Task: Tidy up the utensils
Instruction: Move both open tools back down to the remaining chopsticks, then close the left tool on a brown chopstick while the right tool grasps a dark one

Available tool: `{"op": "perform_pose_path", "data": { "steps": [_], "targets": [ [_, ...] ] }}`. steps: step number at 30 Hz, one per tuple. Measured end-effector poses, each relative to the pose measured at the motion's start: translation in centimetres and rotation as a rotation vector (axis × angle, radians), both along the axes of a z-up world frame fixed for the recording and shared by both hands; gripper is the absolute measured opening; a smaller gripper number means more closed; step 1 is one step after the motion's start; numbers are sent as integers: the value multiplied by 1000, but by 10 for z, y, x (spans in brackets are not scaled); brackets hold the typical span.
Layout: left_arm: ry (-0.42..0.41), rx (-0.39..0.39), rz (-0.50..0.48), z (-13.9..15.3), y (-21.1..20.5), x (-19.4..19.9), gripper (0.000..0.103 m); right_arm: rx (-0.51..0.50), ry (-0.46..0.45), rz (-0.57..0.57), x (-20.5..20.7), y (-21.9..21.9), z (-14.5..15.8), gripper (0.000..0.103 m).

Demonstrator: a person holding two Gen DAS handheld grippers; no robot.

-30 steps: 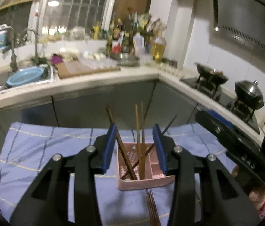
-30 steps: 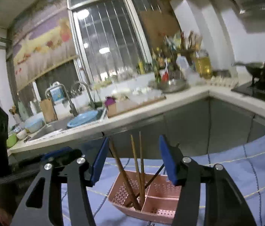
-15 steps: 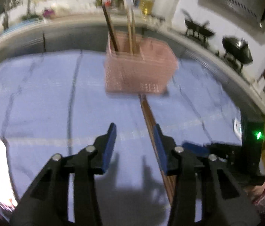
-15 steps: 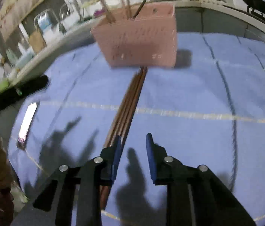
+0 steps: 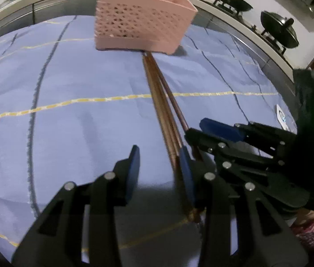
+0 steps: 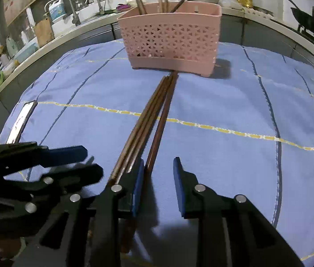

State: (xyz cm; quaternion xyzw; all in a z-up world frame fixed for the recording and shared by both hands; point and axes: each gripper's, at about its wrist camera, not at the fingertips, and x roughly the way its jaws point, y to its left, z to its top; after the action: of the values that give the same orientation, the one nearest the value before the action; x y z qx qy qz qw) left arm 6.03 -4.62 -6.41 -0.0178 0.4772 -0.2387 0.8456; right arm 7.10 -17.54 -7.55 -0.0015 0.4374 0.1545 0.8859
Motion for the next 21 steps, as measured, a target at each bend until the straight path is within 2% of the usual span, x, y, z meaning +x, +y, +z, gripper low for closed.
{"op": "perform_pose_path", "data": {
  "steps": [5,11,21],
  "targets": [
    [-21,71,5,-6,-14,1,36,70,14,-50,-2,-24,-1,27],
    [-62,151,26,-5,-23,-1,33,78,-4,-48,-5,-26,-2,27],
    [-52,160,79,-3,-21,1,33,57,-35,-37,-11,-24,-3,27]
  ]
}}
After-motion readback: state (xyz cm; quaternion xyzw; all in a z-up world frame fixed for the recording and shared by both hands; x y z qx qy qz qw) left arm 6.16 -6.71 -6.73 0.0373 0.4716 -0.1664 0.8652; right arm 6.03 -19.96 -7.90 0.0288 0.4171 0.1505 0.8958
